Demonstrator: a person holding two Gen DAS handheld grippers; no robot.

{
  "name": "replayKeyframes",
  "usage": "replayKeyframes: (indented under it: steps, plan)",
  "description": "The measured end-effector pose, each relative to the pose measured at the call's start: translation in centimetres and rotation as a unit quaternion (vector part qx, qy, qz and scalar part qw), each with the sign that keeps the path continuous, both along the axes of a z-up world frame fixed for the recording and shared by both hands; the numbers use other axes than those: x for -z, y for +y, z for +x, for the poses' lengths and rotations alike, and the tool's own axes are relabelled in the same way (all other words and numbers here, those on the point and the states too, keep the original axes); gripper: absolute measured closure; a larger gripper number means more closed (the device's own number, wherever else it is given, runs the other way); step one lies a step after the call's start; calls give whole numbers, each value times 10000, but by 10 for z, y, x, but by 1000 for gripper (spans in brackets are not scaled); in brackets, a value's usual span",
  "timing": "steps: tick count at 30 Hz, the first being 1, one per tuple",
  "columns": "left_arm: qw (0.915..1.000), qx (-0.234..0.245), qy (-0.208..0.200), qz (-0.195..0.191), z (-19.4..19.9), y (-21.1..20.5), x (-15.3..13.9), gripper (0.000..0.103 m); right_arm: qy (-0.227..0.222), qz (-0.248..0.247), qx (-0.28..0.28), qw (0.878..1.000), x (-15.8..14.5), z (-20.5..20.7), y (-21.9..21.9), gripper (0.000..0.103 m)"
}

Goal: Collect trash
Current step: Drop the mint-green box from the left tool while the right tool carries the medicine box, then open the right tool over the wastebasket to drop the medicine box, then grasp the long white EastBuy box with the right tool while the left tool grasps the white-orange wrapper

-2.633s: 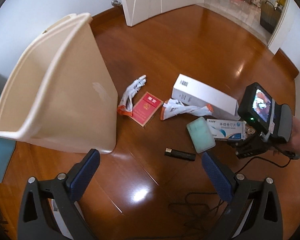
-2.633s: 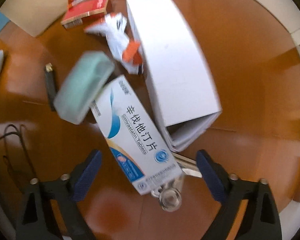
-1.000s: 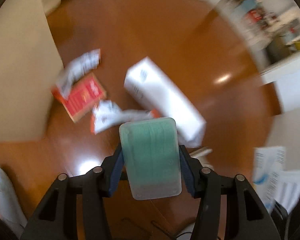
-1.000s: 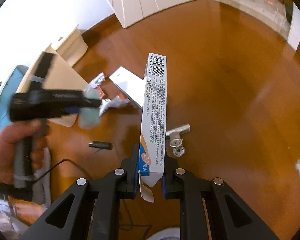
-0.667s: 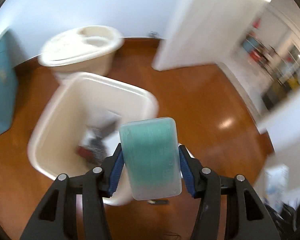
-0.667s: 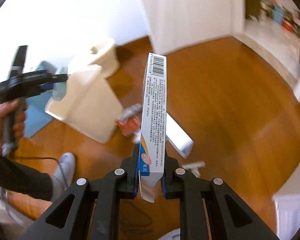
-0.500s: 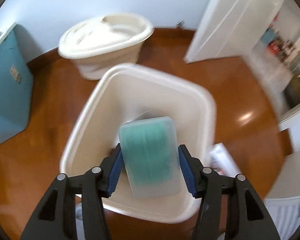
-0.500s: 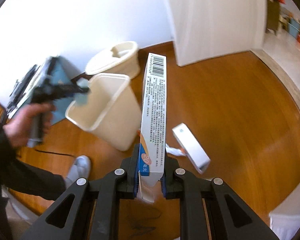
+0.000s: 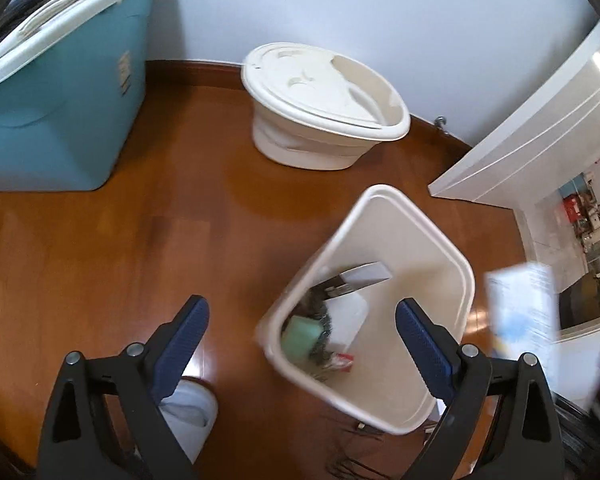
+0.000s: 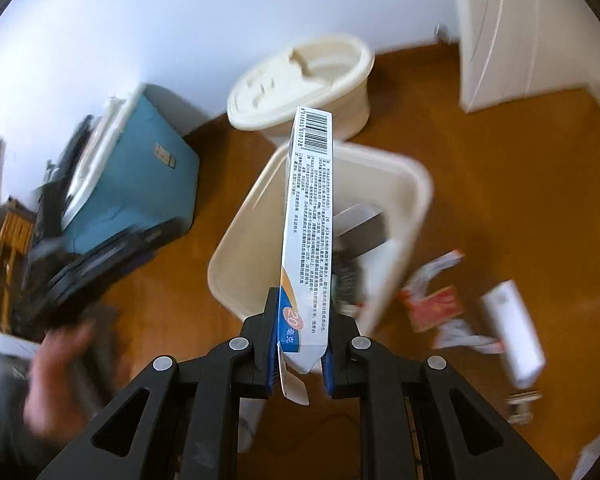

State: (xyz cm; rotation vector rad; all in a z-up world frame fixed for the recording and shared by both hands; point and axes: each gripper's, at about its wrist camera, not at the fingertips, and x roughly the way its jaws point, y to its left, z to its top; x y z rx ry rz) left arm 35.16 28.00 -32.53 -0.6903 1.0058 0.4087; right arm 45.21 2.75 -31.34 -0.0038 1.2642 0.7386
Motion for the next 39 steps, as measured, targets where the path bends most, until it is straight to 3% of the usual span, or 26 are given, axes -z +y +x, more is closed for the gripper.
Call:
replayKeyframes:
  steps: [6, 8, 9, 10, 14, 16, 18, 20, 23, 25, 32, 34, 35, 36, 37, 39]
  plan:
    - [9999, -108, -36, -39, -7, 4, -1, 7, 719, -702, 162, 9948, 86, 21, 74, 82]
    - [9999, -85, -58, 18, -7, 5, -5, 7, 997, -863, 202, 9911, 100, 21, 81, 65]
    - [9999, -47, -74, 61, -8, 4, -11, 7, 1037, -870, 200, 9906, 99, 19, 80, 50]
    - [9999, -9, -96, 113, -8, 1, -16, 7, 1033, -785, 136, 9914, 92, 16, 77, 44]
    - [9972, 346, -442, 496, -7, -30, -42, 7, 808, -346, -202, 9959, 42, 2, 24, 44]
    - [9928, 752, -610, 710, -1, -57, -51, 7, 453, -372, -257, 9979, 18, -5, -23, 35]
    - [9854, 1211, -773, 910, 5, -95, -56, 7, 51, -672, -298, 9973, 11, -6, -68, 28]
    - [9792, 1527, -859, 1025, 8, -127, -54, 7, -251, -1172, -242, 9925, 23, -1, -119, 26]
    - [9652, 2180, -875, 1149, 12, -186, -39, 7, -433, -2008, -246, 9784, 70, 12, -180, 26]
    - [9534, 2568, -856, 1333, 14, -218, -25, 7, -233, -2417, -317, 9695, 120, 23, -210, 26]
    - [9119, 3590, -461, 1937, 24, -284, 44, 7, 44, -2692, -1008, 9578, 244, 36, -231, 26]
    - [9037, 3767, -359, 2004, 27, -293, 61, 7, -2, -2760, -1204, 9536, 268, 41, -230, 26]
    - [8999, 3849, -319, 2027, 28, -299, 70, 7, 10, -2753, -1255, 9531, 282, 47, -228, 23]
    - [8936, 3981, -245, 2062, 31, -306, 82, 7, -162, -2857, -1277, 9496, 290, 51, -225, 13]
    - [8887, 4076, -197, 2090, 33, -310, 90, 7, -371, -2923, -1329, 9463, 297, 55, -223, 11]
    - [8696, 4271, -161, 2470, 37, -326, 102, 0, -308, -2993, -1327, 9444, 313, 62, -224, 12]
